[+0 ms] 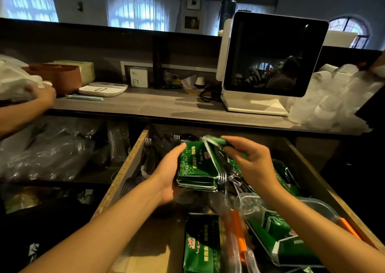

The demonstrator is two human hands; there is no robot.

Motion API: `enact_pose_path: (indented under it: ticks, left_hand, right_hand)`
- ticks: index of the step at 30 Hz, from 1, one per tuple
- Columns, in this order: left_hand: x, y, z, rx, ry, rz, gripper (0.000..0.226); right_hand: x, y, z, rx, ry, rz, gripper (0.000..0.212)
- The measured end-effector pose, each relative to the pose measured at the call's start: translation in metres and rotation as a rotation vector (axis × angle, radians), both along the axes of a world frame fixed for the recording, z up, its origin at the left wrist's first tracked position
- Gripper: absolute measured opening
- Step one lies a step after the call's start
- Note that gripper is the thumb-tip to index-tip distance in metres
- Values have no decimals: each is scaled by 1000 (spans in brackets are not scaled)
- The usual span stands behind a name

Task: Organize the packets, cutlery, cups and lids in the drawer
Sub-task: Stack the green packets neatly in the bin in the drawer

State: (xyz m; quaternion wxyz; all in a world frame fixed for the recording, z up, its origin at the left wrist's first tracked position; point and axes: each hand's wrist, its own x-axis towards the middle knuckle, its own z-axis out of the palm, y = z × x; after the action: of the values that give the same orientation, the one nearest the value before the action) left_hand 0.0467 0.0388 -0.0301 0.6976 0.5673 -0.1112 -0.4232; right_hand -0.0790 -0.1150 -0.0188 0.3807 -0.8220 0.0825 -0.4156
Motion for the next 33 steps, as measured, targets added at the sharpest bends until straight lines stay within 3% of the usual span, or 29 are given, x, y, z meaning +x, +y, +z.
enact_pose_path:
  ticks: [3, 8, 10, 12, 14, 16, 18, 21, 25, 28, 29, 31, 33]
  left_hand:
    - [-4, 0, 0, -41, 39, -53, 68]
    - [-10, -1, -1, -48, -6, -98, 52]
    - [-12, -2, -2, -44, -11, -112, 52]
    - [-13, -5, -6, -63, -23, -103, 57]
    - [-14, -8, -12, -65, -66, -40, 82]
    - [-19, -12, -15, -81, -94, 6, 98]
    - [-32, -13, -14, -117, -92, -4, 75]
    - [-43, -14, -13, -140, -85, -52, 53]
    - [-46, -13, -10, -111, -118, -46, 55]
    - [-46, -13, -11, -56, -176, -39, 50]
    - [-46, -14, -12, -34, -209, -24, 50]
    - [-44, -16, -14, 15, -232, 10, 53]
    - [-45, -17, -15, 20, -238, 44, 40]
  right_hand:
    - [0, 4, -7, -119, 129, 122, 39]
    - [-4, 6, -6, -122, 316, 298, 30]
    - [-5, 7, -5, -8, 286, 305, 30]
    - [-3, 9, -7, 119, 168, 178, 28]
    - [-1, 12, -9, 269, 72, -47, 31]
    - [0, 19, -6, 542, 60, -87, 35]
    - [0, 26, -8, 766, 90, 1, 24]
    - [1, 35, -10, 675, 127, -26, 24]
    - [1, 35, -13, 561, 261, 100, 23]
    - [4, 37, -20, 633, 323, 165, 19]
    - [5, 37, -22, 652, 316, 140, 21]
    - [6, 34, -26, 651, 264, 45, 47]
    - [6, 31, -25, 692, 170, -39, 52]
